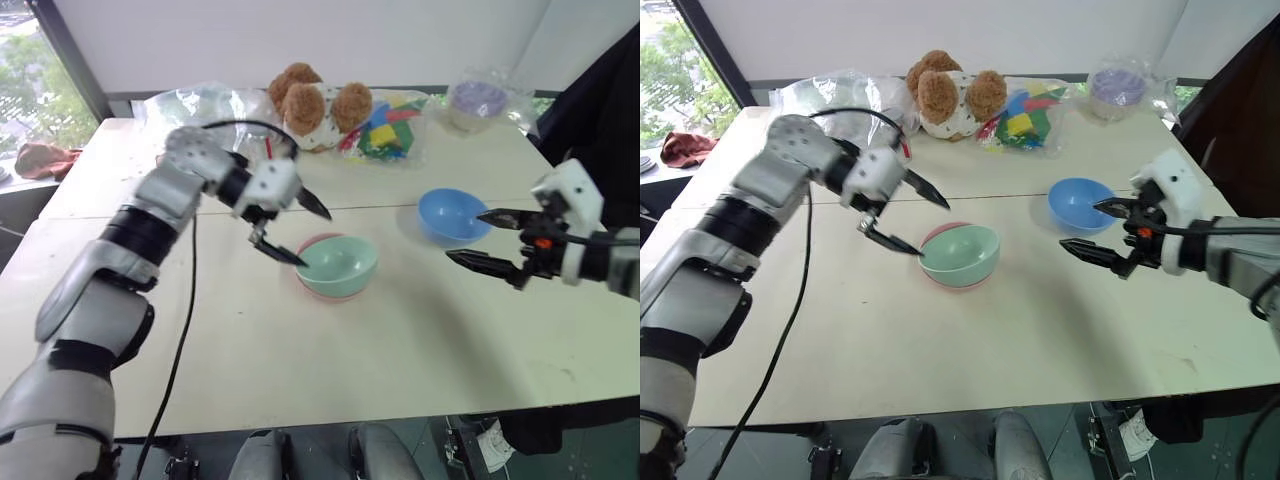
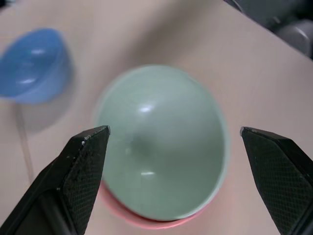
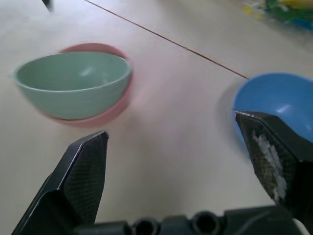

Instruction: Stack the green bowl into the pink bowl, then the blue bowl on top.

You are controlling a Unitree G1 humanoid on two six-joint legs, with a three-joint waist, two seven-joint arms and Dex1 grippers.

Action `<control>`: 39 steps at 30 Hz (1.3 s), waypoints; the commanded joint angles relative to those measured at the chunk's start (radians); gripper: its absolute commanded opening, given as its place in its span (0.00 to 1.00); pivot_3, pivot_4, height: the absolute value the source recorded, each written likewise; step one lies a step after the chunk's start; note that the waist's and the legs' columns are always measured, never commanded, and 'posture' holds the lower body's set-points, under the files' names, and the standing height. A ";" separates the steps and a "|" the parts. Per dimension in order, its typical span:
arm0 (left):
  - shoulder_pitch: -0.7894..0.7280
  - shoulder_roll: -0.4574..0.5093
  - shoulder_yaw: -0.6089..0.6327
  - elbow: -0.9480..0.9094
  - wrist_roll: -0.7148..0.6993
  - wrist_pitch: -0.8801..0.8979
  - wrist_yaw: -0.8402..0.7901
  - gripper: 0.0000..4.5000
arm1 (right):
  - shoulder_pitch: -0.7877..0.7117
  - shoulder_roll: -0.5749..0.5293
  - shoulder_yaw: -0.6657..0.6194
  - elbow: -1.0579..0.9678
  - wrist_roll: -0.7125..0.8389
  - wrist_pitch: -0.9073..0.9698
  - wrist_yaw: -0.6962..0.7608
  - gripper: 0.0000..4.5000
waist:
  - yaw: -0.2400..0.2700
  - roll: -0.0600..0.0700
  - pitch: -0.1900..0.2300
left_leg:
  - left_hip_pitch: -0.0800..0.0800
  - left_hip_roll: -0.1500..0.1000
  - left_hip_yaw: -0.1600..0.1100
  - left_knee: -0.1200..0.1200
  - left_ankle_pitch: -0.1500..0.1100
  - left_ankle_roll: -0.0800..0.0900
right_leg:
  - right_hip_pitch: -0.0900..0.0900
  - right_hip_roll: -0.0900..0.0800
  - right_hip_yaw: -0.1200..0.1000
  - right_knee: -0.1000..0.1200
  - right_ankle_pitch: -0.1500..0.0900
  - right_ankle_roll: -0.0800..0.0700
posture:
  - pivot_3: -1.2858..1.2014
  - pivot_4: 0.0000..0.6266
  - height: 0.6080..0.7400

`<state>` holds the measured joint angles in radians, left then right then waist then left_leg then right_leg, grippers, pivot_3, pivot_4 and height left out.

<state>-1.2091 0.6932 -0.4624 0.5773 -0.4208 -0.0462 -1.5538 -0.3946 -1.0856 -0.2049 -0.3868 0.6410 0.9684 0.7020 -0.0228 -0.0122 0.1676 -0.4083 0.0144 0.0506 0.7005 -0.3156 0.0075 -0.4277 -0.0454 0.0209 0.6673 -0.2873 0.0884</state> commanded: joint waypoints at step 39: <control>0.710 0.290 0.632 -0.697 -0.191 0.655 0.304 1.00 | -0.712 0.219 0.584 0.508 -0.468 -0.674 0.911 0.02 | 0.008 0.003 0.001 | 0.000 0.001 0.001 -0.001 0.001 -0.002 | -0.001 -0.003 -0.002 0.001 0.000 0.000 | 0.52 0.24 1.00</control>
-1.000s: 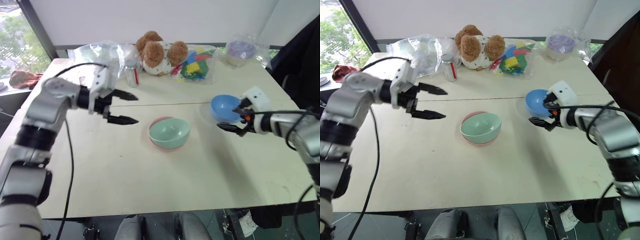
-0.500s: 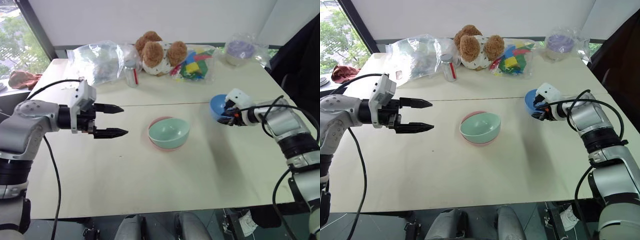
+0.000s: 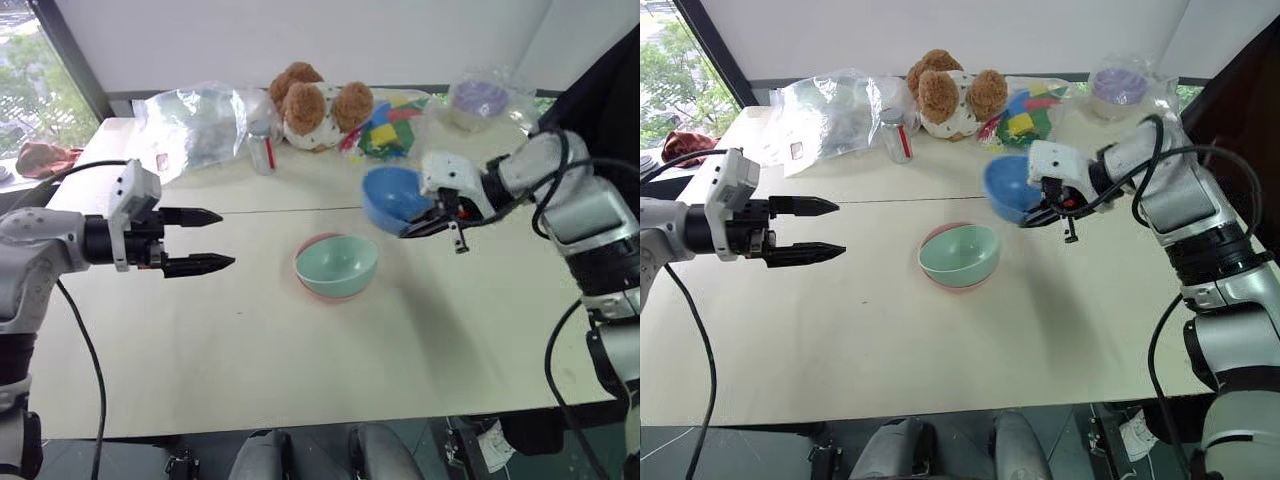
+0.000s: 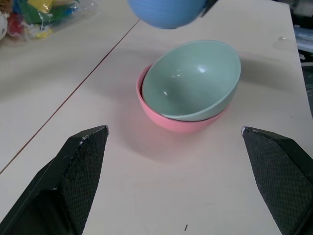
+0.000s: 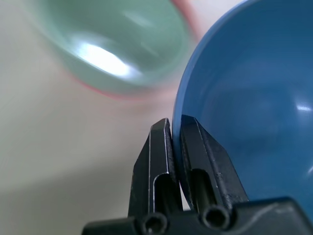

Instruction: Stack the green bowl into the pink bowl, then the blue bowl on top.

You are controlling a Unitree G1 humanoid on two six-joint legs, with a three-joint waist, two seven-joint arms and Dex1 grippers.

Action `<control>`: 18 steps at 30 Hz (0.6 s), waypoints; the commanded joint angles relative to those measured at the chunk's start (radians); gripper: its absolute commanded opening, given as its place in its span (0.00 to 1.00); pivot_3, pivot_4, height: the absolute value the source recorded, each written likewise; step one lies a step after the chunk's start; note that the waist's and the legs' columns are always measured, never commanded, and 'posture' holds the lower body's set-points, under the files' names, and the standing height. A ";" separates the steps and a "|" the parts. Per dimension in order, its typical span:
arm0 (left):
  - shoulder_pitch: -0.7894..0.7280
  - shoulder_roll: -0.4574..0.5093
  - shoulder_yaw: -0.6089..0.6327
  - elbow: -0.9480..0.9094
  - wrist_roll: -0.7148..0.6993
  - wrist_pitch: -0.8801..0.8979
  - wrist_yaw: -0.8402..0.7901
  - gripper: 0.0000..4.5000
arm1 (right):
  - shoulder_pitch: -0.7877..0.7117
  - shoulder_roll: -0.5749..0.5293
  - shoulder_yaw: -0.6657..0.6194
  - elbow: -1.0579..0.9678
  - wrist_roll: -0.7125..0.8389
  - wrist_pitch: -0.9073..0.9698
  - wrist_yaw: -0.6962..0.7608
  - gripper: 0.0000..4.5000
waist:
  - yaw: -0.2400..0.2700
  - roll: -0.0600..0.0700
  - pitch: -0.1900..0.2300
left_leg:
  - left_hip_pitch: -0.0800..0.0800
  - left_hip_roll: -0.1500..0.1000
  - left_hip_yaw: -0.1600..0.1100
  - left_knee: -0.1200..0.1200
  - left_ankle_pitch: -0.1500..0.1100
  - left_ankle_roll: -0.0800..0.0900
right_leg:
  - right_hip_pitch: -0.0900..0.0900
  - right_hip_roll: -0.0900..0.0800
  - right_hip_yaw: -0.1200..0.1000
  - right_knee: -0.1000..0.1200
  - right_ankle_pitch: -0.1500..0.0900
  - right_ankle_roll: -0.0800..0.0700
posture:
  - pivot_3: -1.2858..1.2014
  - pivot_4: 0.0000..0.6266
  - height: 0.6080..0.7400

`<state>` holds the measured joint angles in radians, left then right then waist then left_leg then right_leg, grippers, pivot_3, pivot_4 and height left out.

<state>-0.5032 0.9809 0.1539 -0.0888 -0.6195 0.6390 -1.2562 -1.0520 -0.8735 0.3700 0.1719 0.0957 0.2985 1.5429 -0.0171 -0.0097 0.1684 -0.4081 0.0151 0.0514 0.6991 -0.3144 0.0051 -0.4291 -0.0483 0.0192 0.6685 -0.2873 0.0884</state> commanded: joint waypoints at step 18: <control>0.072 -0.009 0.039 -0.110 0.009 -0.056 0.069 1.00 | -0.251 0.084 0.402 0.139 0.235 -0.219 0.071 0.32 | -0.001 0.000 0.000 | 0.000 -0.001 0.000 0.000 0.000 0.000 | -0.001 -0.003 0.000 0.000 0.000 0.000 | 0.52 0.24 1.00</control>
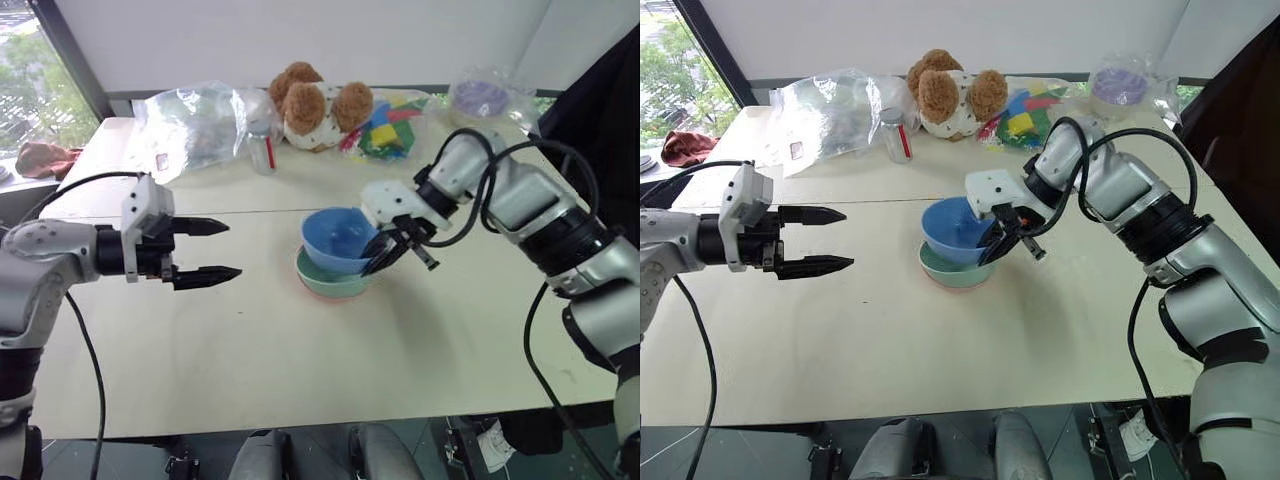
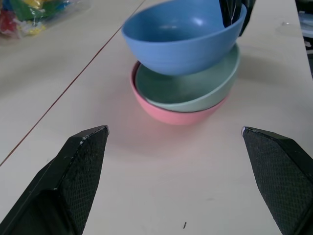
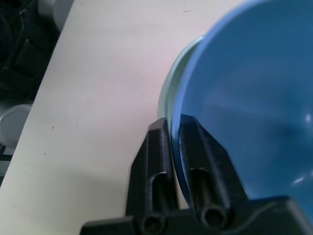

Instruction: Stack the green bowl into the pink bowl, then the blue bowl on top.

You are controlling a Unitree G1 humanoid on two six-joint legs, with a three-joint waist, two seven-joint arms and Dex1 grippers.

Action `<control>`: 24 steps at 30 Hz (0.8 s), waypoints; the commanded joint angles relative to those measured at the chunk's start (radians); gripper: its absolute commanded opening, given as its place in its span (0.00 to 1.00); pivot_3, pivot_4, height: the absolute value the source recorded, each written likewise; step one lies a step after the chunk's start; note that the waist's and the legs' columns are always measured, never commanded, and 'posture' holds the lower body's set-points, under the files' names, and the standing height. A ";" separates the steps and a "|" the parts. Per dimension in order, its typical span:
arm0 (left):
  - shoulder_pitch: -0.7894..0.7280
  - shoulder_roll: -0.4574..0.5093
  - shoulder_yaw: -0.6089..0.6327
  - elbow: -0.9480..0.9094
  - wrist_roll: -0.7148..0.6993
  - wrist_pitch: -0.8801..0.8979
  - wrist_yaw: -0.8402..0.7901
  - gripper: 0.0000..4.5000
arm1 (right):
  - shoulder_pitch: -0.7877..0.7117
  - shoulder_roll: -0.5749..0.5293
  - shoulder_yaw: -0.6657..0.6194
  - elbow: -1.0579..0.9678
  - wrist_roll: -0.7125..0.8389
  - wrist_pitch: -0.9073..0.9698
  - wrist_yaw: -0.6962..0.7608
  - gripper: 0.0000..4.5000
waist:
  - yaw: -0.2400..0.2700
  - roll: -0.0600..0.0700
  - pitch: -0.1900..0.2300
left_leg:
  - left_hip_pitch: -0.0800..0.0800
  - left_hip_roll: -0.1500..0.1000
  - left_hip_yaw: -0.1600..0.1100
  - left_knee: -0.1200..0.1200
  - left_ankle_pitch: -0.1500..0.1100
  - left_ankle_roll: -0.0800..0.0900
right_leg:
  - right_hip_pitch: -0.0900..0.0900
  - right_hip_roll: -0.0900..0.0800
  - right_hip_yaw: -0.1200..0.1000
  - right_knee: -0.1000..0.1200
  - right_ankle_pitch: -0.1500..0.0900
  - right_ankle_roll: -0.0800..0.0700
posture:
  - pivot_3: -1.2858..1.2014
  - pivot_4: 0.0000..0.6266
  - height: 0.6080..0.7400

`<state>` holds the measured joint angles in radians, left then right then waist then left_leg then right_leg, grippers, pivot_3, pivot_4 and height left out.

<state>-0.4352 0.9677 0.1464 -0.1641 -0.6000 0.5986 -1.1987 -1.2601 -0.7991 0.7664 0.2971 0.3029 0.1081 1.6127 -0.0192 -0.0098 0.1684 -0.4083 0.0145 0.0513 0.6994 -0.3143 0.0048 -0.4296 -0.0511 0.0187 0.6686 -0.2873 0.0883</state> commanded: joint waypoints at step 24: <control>0.007 0.015 0.078 -0.071 -0.070 0.046 0.060 1.00 | 0.375 -0.321 -0.700 -0.417 0.209 0.589 -0.198 0.99 | 0.005 0.000 0.000 | 0.000 -0.001 -0.001 -0.002 0.000 0.000 | 0.001 -0.003 -0.002 -0.002 0.000 0.000 | 0.52 0.24 1.00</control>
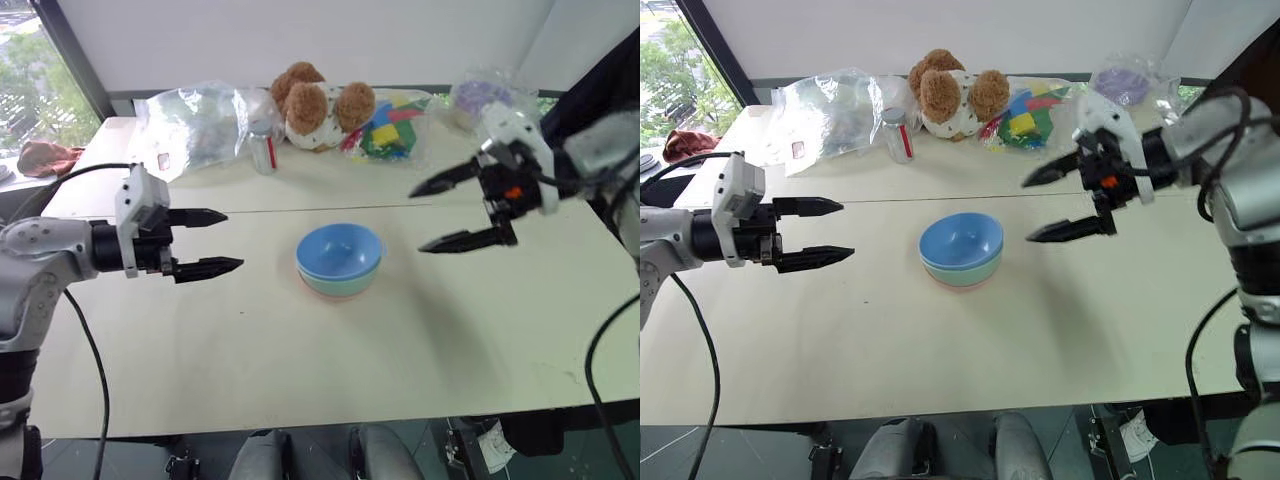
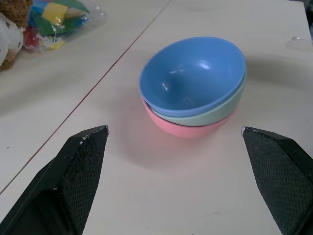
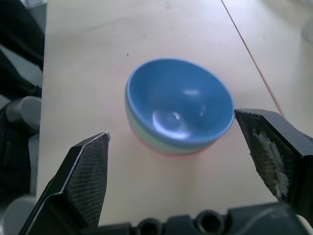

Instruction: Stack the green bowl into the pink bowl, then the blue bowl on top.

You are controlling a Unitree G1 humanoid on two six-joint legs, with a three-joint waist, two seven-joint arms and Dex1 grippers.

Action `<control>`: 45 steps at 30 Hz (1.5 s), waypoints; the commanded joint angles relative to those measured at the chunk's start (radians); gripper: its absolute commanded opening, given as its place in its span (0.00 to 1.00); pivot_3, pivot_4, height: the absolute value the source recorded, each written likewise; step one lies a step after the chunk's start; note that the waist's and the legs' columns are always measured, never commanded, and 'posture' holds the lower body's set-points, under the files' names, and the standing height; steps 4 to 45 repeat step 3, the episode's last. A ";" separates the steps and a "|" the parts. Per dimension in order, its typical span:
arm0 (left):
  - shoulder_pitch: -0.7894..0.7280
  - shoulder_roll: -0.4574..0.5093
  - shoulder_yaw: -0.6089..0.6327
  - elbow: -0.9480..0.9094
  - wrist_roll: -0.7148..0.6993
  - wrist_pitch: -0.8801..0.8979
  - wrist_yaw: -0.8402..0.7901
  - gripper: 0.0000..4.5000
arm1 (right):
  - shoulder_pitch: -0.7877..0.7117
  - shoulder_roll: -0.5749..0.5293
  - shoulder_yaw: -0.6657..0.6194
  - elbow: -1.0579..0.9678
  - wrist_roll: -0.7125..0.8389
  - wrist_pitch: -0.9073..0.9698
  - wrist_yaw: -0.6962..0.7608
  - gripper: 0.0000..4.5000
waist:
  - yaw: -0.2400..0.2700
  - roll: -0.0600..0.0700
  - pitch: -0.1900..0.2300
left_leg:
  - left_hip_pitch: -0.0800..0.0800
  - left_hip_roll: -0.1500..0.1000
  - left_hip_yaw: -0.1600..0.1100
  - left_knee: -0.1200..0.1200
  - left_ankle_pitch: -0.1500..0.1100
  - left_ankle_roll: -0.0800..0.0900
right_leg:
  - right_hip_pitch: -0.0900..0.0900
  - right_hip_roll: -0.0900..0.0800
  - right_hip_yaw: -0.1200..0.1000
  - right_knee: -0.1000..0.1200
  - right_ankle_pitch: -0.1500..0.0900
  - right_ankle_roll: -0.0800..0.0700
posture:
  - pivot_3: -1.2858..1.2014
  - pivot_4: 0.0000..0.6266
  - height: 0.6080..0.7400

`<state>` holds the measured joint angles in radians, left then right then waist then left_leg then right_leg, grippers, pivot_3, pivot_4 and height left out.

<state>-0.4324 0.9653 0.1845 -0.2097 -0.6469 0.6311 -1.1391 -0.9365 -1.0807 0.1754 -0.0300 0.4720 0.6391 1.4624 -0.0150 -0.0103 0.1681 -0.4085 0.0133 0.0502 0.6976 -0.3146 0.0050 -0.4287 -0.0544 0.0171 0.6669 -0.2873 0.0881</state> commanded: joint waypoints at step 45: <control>0.022 0.022 0.043 -0.041 -0.023 0.034 0.017 1.00 | 0.143 -0.043 -0.189 -0.169 0.081 0.133 -0.118 0.99 | -0.001 0.000 0.000 | 0.000 0.000 0.000 0.000 0.000 0.000 | 0.000 0.000 0.000 0.000 0.000 0.000 | 0.52 0.24 1.00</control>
